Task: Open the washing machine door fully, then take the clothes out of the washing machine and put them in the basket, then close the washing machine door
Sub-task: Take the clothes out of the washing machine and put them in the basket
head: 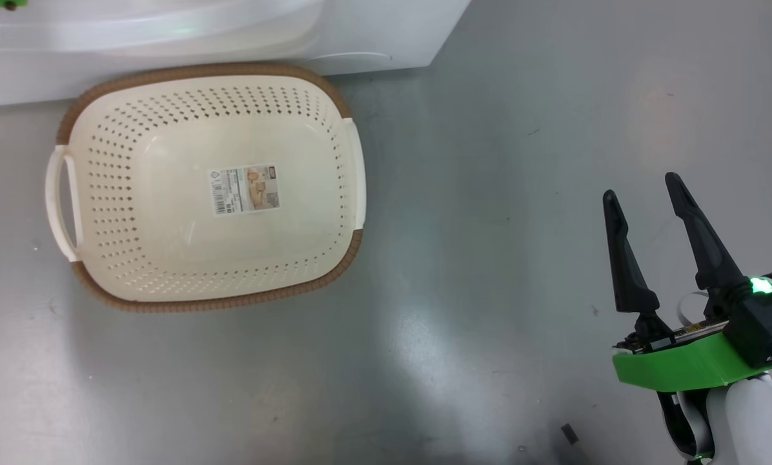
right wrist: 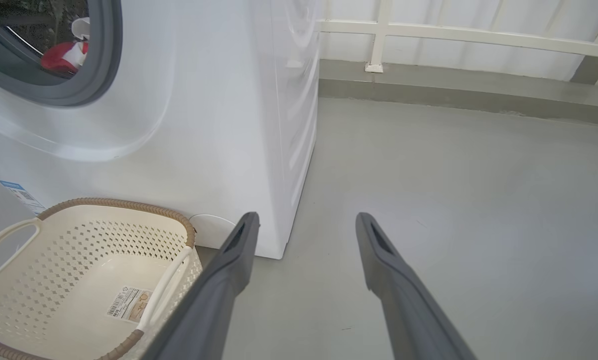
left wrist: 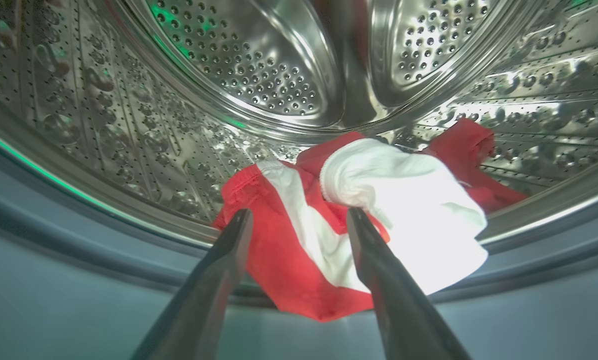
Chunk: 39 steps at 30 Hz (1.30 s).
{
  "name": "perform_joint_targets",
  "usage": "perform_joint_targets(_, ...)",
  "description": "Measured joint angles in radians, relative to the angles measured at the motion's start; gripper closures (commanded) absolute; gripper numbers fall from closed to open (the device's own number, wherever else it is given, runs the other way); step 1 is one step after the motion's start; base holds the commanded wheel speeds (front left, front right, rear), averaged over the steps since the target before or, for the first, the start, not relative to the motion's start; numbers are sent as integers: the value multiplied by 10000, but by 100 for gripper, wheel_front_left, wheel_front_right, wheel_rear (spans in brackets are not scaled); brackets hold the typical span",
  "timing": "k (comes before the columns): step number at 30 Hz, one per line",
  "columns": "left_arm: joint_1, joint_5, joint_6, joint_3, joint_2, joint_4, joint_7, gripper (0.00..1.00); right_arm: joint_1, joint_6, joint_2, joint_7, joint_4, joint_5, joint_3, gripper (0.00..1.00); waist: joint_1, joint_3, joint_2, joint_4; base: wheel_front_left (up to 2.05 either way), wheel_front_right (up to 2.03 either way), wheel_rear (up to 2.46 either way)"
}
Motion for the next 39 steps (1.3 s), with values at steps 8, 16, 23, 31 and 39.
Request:
perform_joint_targets(8, -147, 470, 240, -548, 318, 809, 466, 0, 384, 0, 2, 0, -105, -81, 35, 0, 0, -110, 0, -398, 0, 0, 0)
perform_joint_targets(16, -64, 525, 343, -763, 468, 1030, 855, 0, 386, 0, 4, 0, -228, -50, 228, 0, 0, -80, 0, -568, 0, 0, 0)
perform_joint_targets(23, 78, 523, 431, -813, 612, 1103, 1039, 0, 393, 0, 6, 0, -330, 58, 297, 0, 0, 54, 0, -638, 0, 0, 0)
perform_joint_targets(31, 68, 462, 520, -863, 744, 1101, 790, 0, 560, 0, 8, 0, -389, 94, 337, 0, 0, 195, 0, -735, 0, 0, 0)
perform_joint_targets(39, 58, 458, 548, -997, 815, 1097, 238, 28, 571, 0, 10, 0, -431, 221, 343, 0, 0, 330, 0, -753, 0, 0, 0)
